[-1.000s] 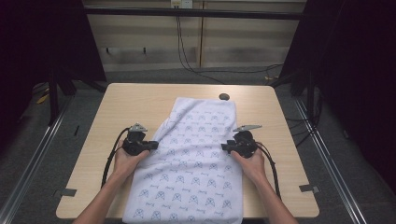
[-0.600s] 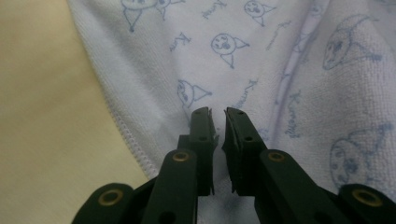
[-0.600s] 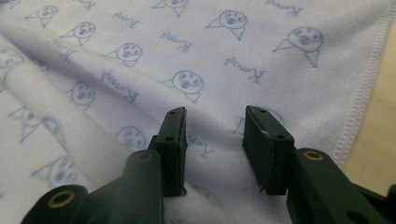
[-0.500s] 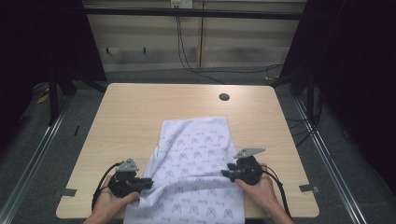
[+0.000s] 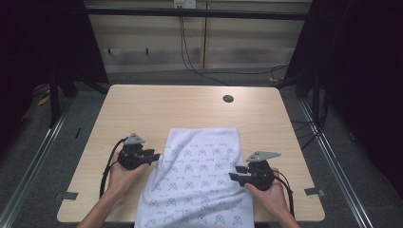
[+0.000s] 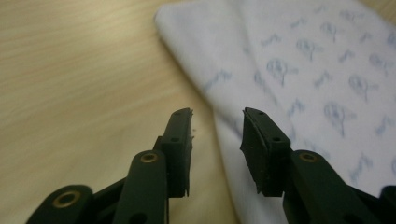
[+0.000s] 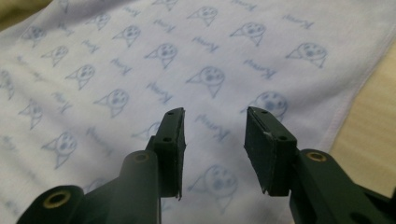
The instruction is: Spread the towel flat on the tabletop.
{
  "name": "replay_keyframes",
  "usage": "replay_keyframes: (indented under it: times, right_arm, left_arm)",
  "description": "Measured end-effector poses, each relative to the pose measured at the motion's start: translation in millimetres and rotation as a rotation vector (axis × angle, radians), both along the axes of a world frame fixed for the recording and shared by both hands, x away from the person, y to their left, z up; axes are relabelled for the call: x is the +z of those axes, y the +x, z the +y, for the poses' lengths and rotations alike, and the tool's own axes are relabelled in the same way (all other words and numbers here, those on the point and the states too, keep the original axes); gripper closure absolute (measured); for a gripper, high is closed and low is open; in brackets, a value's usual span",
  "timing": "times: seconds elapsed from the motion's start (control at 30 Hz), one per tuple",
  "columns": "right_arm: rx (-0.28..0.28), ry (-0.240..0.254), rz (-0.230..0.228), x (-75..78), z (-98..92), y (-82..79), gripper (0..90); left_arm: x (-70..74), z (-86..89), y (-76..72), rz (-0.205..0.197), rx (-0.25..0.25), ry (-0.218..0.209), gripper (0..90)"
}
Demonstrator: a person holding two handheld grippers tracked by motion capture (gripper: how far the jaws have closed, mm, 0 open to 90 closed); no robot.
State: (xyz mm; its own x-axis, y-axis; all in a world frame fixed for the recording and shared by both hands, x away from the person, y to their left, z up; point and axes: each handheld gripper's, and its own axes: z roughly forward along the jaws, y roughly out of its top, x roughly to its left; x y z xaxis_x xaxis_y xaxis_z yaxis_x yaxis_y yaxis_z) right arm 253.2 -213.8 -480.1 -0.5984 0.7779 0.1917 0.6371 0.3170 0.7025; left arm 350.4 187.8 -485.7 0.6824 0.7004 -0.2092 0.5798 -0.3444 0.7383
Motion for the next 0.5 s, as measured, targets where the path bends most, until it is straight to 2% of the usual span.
replay_keyframes:
  times: [0.03,0.07,0.13,0.2,0.23,0.27,0.3,0.37,0.4,0.47,0.5]
  right_arm:
    - [-0.001,-0.009,-0.01,-0.5,-0.7,3.9,58.5]
    - [-0.012,-0.012,-0.009,-0.8,-1.5,6.9,58.5]
    - [-0.022,0.004,-0.011,-1.2,-3.4,9.3,58.4]
    - [-0.023,0.001,-0.014,-0.8,-4.7,8.6,58.3]
    - [-0.024,0.002,-0.016,-0.7,-5.4,7.8,58.3]
    - [-0.023,0.004,-0.021,-0.6,-6.2,7.2,58.3]
    - [-0.023,0.004,-0.024,-0.5,-6.6,6.9,58.3]
    - [-0.023,0.006,-0.025,-0.5,-7.0,6.8,58.3]
    - [-0.022,0.008,-0.023,-0.6,-7.0,7.1,58.3]
    - [-0.023,0.005,-0.022,-0.8,-6.6,7.6,58.2]
    - [-0.024,0.007,-0.021,-0.9,-6.6,7.9,58.2]
  left_arm:
    - [-2.2,-5.7,7.3,0.015,-0.012,-0.02,61.1]
    - [-3.1,-9.7,9.9,0.008,0.004,-0.02,60.2]
    - [-6.4,-18.9,18.1,0.039,-0.001,-0.031,57.6]
    - [-9.5,-25.2,24.1,0.042,0.005,-0.027,55.9]
    - [-11.2,-27.7,27.0,0.063,0.007,-0.038,56.1]
    - [-11.6,-29.6,28.9,0.072,0.009,-0.029,56.2]
    - [-11.6,-32.6,29.0,0.064,0.017,-0.014,60.1]
    - [-16.3,-35.8,32.7,0.094,0.018,-0.004,63.8]
    - [-18.3,-36.3,33.6,0.086,0.009,-0.009,67.8]
    - [-18.5,-37.8,35.8,0.103,0.002,-0.025,74.7]
    - [-17.4,-38.2,35.8,0.081,0.001,-0.017,78.0]
